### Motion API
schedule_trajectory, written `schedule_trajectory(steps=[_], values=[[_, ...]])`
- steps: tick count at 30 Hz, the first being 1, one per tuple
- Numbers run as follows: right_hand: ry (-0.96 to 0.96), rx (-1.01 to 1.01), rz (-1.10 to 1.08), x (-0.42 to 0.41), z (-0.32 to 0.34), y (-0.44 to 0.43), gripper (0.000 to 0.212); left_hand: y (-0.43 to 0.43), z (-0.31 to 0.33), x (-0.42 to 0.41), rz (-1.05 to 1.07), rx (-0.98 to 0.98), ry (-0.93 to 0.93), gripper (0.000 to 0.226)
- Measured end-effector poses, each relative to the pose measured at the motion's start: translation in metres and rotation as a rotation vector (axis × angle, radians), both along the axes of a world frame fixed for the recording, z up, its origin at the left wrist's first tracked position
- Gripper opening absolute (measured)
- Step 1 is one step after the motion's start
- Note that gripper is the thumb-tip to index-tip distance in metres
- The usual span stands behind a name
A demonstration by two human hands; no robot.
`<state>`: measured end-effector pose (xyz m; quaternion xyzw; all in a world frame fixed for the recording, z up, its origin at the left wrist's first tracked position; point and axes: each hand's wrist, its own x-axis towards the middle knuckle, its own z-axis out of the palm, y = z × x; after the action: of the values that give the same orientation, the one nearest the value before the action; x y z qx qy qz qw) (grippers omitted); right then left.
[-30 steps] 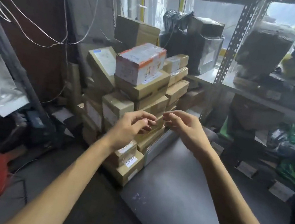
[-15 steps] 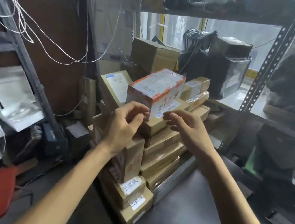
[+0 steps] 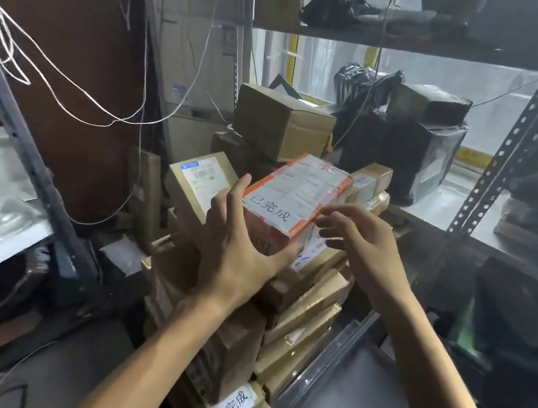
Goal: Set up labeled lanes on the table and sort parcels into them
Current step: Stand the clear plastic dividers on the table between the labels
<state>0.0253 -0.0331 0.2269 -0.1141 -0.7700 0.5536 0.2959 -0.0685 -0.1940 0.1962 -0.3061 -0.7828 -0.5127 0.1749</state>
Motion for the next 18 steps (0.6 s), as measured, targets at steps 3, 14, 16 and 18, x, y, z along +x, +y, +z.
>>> schedule_trajectory(steps=[3, 14, 16, 18], values=[[-0.002, 0.008, -0.06, -0.007, 0.002, 0.0, 0.019, -0.001, 0.0, -0.006, -0.03, -0.028, 0.043, 0.11], [-0.033, -0.279, -0.45, 0.006, -0.067, 0.022, 0.02, -0.005, 0.001, 0.042, -0.469, 0.128, 0.562, 0.048], [-0.11, -0.311, -0.503, 0.009, -0.095, 0.037, 0.018, 0.011, -0.011, 0.059, -0.711, 0.121, 0.64, 0.031], [-0.246, -0.337, -0.518, 0.012, -0.128, 0.056, 0.016, 0.036, -0.038, 0.069, -0.897, 0.066, 0.52, 0.023]])
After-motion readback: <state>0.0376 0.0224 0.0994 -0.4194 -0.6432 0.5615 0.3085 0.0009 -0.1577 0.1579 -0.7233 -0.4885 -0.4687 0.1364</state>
